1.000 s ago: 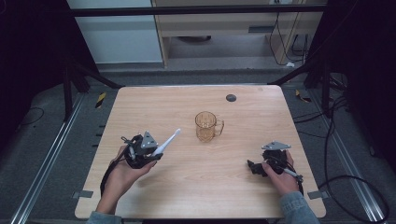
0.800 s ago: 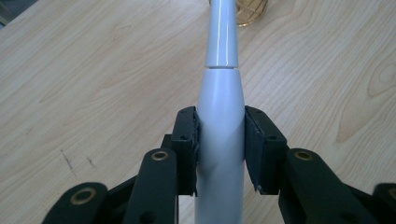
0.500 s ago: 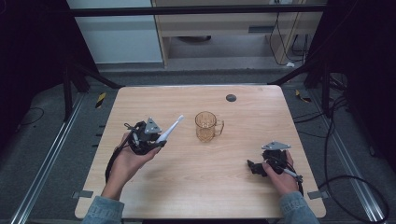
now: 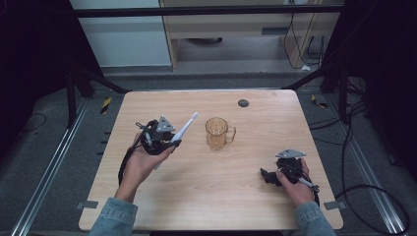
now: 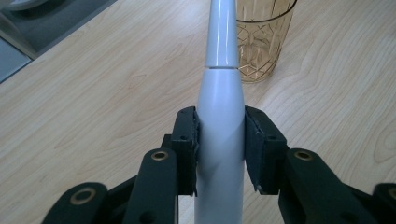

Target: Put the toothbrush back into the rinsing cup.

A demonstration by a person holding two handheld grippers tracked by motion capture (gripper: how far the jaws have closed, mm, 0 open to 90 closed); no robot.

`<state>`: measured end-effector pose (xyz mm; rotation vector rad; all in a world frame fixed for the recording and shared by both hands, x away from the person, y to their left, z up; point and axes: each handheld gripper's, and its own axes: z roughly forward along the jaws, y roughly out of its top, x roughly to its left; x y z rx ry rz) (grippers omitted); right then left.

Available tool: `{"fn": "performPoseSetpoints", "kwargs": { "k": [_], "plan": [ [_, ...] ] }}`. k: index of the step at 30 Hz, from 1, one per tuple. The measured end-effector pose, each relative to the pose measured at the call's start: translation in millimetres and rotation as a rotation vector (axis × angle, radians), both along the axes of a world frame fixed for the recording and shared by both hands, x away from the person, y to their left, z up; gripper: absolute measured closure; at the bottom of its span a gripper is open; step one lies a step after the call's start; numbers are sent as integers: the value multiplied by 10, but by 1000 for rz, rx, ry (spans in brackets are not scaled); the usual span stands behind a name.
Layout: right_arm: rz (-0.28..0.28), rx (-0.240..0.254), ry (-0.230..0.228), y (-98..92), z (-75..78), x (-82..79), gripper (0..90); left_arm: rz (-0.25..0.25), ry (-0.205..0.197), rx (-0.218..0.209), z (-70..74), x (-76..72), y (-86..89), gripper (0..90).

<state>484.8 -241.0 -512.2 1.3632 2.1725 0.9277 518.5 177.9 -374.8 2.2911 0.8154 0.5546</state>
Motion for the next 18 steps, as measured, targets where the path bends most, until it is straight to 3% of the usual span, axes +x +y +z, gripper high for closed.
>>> {"fn": "performPoseSetpoints", "kwargs": {
  "k": [18],
  "plan": [
    [0, 0, 0, 0, 0, 0, 3, -5, -37, -20, 267, 181, -168, 668]
  ]
}}
